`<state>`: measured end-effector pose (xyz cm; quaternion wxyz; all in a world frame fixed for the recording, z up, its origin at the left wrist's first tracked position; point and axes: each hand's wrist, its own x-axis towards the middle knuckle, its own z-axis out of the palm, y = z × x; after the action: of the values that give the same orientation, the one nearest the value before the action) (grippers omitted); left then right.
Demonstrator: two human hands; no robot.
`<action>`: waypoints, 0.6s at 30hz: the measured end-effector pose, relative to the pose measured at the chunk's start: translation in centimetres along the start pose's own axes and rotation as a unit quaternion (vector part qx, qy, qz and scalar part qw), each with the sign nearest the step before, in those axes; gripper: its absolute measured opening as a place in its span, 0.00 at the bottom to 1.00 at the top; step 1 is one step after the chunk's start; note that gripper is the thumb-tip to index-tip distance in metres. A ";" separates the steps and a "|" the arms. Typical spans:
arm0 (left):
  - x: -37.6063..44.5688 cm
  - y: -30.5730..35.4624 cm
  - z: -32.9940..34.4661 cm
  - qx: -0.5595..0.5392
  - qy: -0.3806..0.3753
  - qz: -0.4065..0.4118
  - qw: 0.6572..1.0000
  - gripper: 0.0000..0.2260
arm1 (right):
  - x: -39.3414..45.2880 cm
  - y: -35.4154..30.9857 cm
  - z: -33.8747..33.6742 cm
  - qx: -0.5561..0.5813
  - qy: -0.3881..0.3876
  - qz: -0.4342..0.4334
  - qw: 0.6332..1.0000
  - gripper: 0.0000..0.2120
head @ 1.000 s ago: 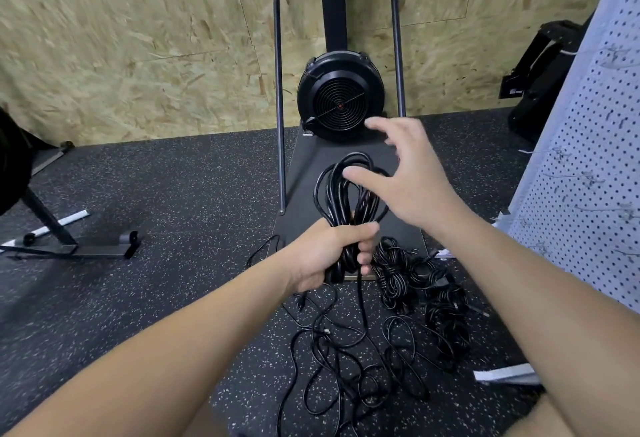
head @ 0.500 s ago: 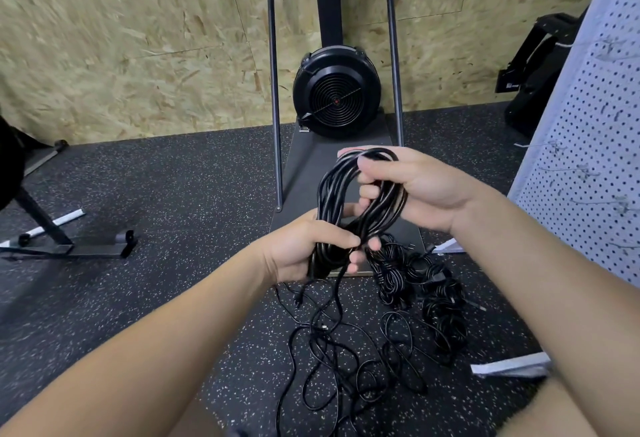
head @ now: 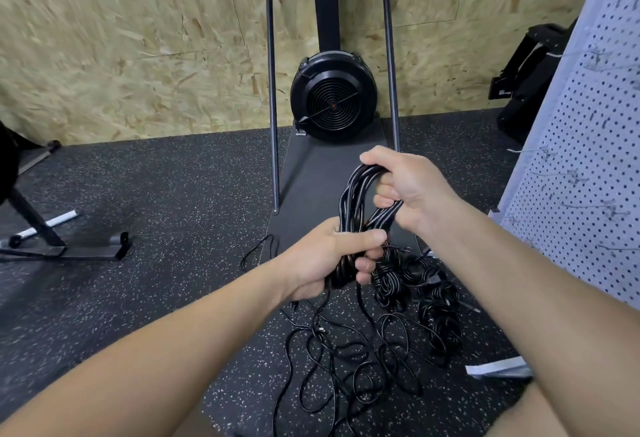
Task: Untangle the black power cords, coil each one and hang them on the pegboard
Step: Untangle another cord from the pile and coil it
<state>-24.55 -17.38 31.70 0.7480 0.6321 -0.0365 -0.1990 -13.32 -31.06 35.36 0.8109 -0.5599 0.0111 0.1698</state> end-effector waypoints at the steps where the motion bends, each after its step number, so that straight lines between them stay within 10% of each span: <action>1: 0.0 -0.2 -0.2 -0.002 -0.002 -0.003 1.000 0.05 | 0.0 0.2 0.2 0.001 -0.004 0.003 1.000 0.19; 7: 0.6 -0.3 -0.6 0.305 0.100 0.039 0.946 0.17 | 0.6 1.2 1.3 -0.029 -0.017 0.010 0.999 0.15; 12: 0.7 0.1 -1.4 0.290 0.086 0.074 0.950 0.21 | 0.9 0.4 0.8 -0.039 -0.094 -0.021 0.995 0.09; 18: 2.3 -0.1 -3.5 0.157 0.158 0.091 0.971 0.16 | 0.6 2.2 -0.3 -0.099 -0.195 0.009 0.976 0.43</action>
<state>-21.43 -14.94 30.48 0.6507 0.7591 -0.0059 -0.0188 -13.31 -30.50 33.13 0.7364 -0.5935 -0.1588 0.2833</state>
